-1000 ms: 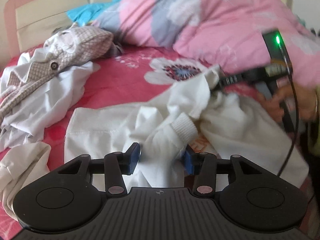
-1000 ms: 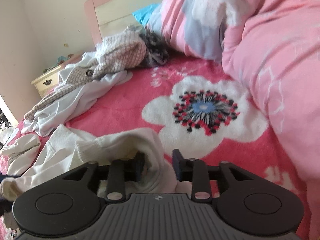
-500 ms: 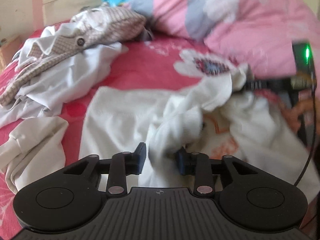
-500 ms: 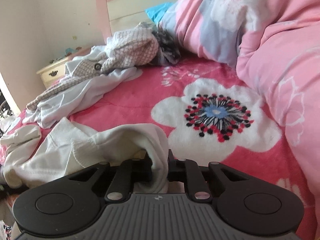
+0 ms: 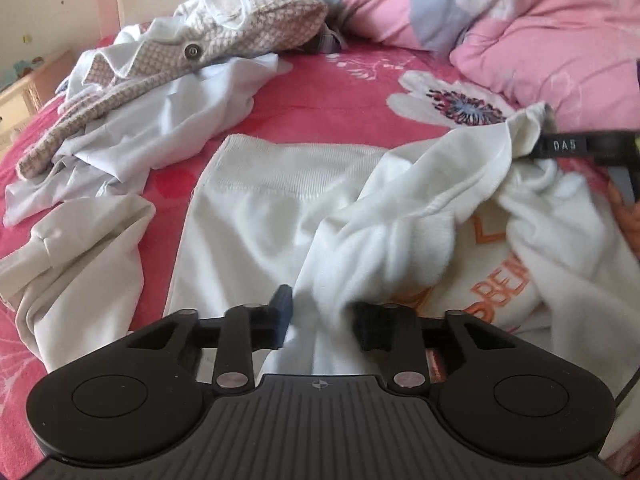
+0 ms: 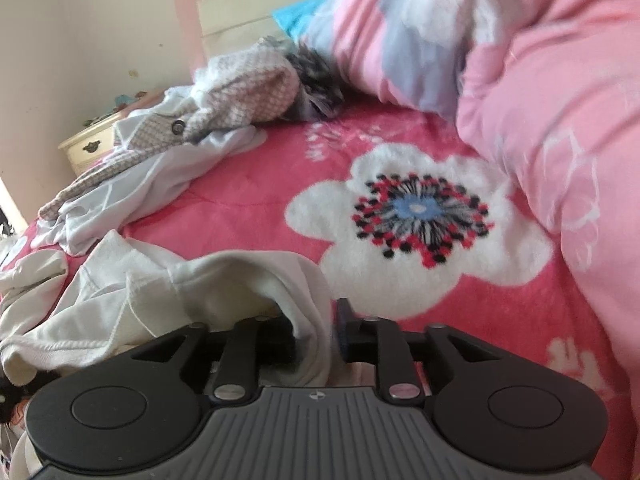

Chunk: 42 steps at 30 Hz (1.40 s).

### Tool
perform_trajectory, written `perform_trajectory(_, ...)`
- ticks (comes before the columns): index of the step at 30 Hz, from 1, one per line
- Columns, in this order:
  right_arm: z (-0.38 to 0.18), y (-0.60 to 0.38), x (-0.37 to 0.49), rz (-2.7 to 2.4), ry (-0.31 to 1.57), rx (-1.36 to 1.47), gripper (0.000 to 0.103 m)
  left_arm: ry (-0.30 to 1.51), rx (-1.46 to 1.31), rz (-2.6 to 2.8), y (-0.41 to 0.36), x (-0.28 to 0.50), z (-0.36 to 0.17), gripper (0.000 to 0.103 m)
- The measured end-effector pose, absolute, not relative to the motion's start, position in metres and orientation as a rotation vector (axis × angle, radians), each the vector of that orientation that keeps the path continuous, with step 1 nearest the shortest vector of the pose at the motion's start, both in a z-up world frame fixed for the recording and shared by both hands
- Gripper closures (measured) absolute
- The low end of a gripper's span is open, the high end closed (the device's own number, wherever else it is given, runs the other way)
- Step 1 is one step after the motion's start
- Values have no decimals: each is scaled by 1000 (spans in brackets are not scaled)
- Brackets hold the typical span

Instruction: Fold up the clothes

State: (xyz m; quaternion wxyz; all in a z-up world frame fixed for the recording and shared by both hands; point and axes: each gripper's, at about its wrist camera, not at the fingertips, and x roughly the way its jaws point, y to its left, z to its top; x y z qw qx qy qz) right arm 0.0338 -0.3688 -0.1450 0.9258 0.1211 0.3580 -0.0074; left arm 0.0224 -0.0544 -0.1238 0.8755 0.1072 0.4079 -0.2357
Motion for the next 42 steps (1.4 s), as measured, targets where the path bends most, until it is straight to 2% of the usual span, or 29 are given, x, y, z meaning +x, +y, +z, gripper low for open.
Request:
perform_trajectory(3,-146,-368,32,-13,730,247,78,848,197,-484,-51,22,-126,71)
perform_trajectory(5,-145,-367,31,-15,720,235,83,834,179,-474,-50,22,-126,83)
perform_trajectory(6,-143,-365,29,-20,711,222,88,822,178,-471,-50,20,-125,86)
perform_trajectory(8,-137,-359,25,-37,676,185,90,794,181,-451,-51,18,-123,92)
perform_trajectory(15,-91,-343,-4,-111,470,43,94,672,96,-357,-35,13,-91,94)
perform_trajectory(24,24,-318,-59,-113,136,-30,95,330,11,-322,-6,-12,18,97)
perform_trajectory(35,203,-291,-137,4,-226,-160,96,-86,-175,-326,39,-59,163,98)
perform_trajectory(42,270,-276,-190,29,-399,-198,96,-340,-190,-342,55,-107,234,99)
